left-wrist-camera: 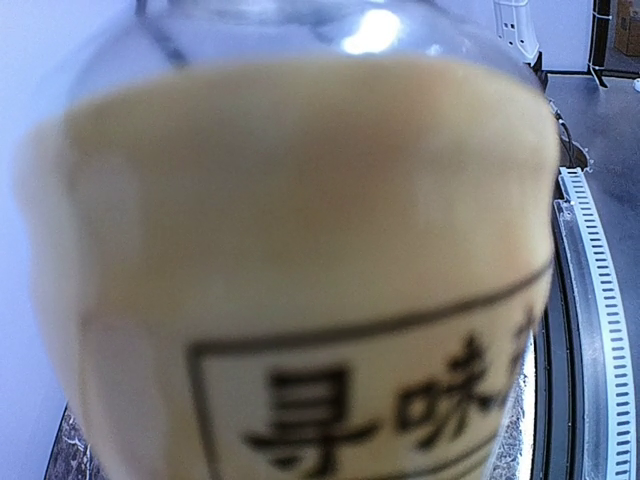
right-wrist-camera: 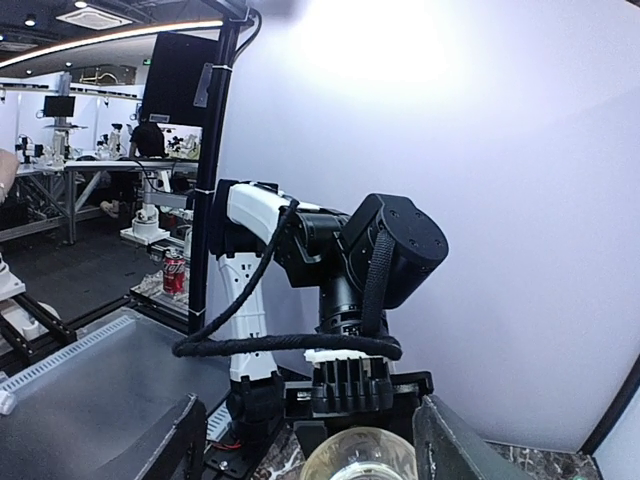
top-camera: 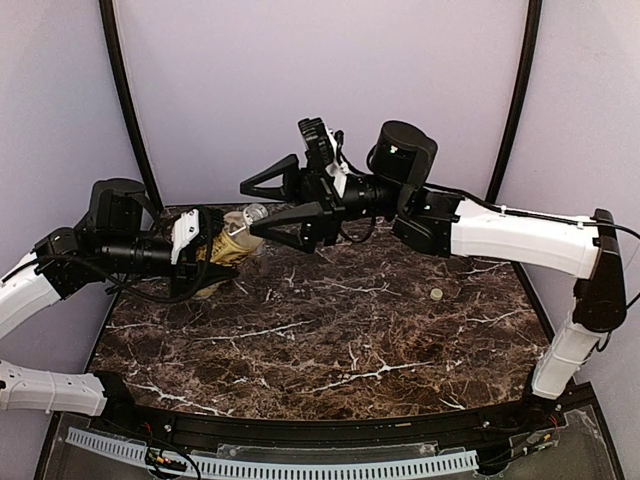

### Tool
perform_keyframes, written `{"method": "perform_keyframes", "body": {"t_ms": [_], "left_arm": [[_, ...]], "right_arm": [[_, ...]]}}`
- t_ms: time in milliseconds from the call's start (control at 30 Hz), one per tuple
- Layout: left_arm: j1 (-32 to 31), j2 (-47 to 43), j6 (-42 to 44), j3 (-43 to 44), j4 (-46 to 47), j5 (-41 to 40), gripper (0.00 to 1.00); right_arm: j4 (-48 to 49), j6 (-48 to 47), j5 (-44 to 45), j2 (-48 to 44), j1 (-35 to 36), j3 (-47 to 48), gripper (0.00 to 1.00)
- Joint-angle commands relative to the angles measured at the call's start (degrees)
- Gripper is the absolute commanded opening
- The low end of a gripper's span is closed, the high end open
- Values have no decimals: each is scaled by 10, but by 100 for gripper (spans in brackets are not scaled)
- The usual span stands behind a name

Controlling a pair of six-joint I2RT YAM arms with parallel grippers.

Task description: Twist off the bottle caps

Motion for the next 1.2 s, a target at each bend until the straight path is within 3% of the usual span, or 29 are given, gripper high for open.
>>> {"method": "perform_keyframes", "body": {"t_ms": [0, 500, 733, 767, 833, 867, 933, 1067, 1167], "left_arm": [[3, -8, -7, 8, 5, 15, 23], [3, -15, -5, 9, 8, 11, 23], [3, -16, -5, 8, 8, 11, 23], [3, -16, -5, 7, 8, 11, 23], [3, -18, -6, 6, 8, 8, 38], [3, -19, -8, 5, 9, 3, 67], [4, -23, -13, -2, 12, -9, 95], [8, -35, -15, -11, 13, -22, 99], [17, -52, -16, -21, 10, -22, 99]], "right_arm": [[10, 5, -23, 20, 5, 33, 65], [-36, -13, 32, 43, 6, 30, 46], [-40, -2, 30, 45, 4, 36, 0], [-42, 1, 29, 45, 3, 37, 0], [-53, 5, 30, 43, 1, 41, 0], [-64, 10, 33, 41, -3, 44, 0], [-89, 23, 32, 36, -16, 51, 0], [-194, 13, -18, 10, -66, 64, 0], [-362, -71, -37, -23, -105, 80, 0]]}}
